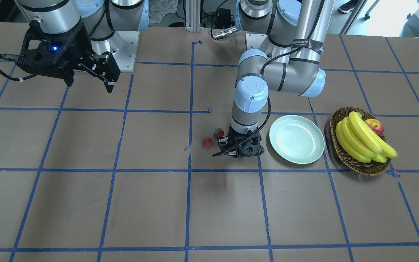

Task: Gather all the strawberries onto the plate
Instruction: 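Carry the strawberry over the plate and open the left gripper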

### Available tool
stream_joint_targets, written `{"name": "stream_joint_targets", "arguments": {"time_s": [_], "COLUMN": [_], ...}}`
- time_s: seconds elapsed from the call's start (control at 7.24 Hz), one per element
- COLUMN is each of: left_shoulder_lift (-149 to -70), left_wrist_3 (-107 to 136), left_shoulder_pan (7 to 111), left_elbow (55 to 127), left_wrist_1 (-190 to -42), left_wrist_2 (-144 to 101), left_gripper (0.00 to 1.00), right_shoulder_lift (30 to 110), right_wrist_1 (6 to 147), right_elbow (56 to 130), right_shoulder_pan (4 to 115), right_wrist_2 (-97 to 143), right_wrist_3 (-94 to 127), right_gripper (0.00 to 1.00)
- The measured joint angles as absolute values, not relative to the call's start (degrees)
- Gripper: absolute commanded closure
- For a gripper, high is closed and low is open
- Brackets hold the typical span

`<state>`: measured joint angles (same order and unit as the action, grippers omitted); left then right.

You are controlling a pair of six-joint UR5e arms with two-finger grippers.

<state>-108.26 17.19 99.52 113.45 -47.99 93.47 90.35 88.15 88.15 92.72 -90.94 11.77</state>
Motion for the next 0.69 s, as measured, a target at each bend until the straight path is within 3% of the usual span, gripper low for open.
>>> {"name": "stream_joint_targets", "arguments": {"time_s": [0.28,0.41,0.55,0.69], "left_shoulder_lift": [-104.53,-103.09,-102.19,-101.85], "left_wrist_3": [7.84,2.31,-1.99,-4.18], "left_shoulder_pan": [92.49,87.68,83.32,80.59], "left_elbow": [113.47,115.58,118.33,120.4], "left_wrist_1": [-55.98,-57.45,-57.77,-57.57], "left_wrist_2": [96.2,97.61,98.38,98.5], "left_gripper": [0.96,0.82,0.22,0.03], "right_shoulder_lift": [90.35,90.35,90.35,90.35], "right_wrist_1": [88.15,88.15,88.15,88.15], "right_elbow": [88.15,88.15,88.15,88.15], "right_shoulder_pan": [92.73,92.73,92.73,92.73], "right_wrist_2": [-90.89,-90.88,-90.88,-90.88], "right_wrist_3": [11.83,11.85,11.88,11.92], "right_gripper": [0.0,0.0,0.0,0.0]}}
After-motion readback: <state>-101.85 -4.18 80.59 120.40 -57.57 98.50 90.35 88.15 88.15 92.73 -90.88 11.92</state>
